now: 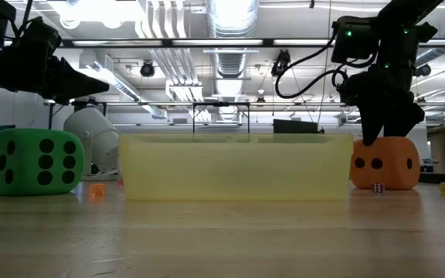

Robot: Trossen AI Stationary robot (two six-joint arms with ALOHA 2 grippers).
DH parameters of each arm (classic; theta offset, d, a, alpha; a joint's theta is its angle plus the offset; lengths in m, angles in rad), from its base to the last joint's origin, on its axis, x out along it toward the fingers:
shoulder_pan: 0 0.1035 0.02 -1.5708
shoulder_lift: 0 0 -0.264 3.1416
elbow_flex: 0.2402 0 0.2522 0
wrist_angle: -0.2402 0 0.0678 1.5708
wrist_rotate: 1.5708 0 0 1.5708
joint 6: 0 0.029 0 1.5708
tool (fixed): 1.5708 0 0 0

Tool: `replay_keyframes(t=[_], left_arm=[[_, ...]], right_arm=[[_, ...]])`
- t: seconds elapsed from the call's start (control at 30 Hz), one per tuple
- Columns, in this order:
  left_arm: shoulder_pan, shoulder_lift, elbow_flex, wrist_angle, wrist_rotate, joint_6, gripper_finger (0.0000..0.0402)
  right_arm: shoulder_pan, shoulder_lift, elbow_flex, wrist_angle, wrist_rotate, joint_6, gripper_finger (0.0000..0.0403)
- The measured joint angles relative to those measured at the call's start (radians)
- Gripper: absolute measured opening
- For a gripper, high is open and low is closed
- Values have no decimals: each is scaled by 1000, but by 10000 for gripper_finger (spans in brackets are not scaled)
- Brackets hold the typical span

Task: Pick & Place Dice
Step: Put the big orange dice into the yellow bin

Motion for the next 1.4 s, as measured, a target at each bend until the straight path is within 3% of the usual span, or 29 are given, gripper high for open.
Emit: replay_keyframes(t=[0.6, 0.83, 1.23, 1.4], left_arm=[[0, 0, 0, 0, 0, 0, 8], [0, 0, 0, 0, 0, 0, 8], [0, 0, 0, 0, 0, 0, 8], [0, 0, 0, 0, 0, 0, 8]], right_arm=[[10, -11, -2, 13, 5, -19, 400], [33, -13, -26, 43, 53, -14, 400], [33, -13, -44, 51, 45, -14, 399], [32, -13, -44, 50, 31, -12, 375]])
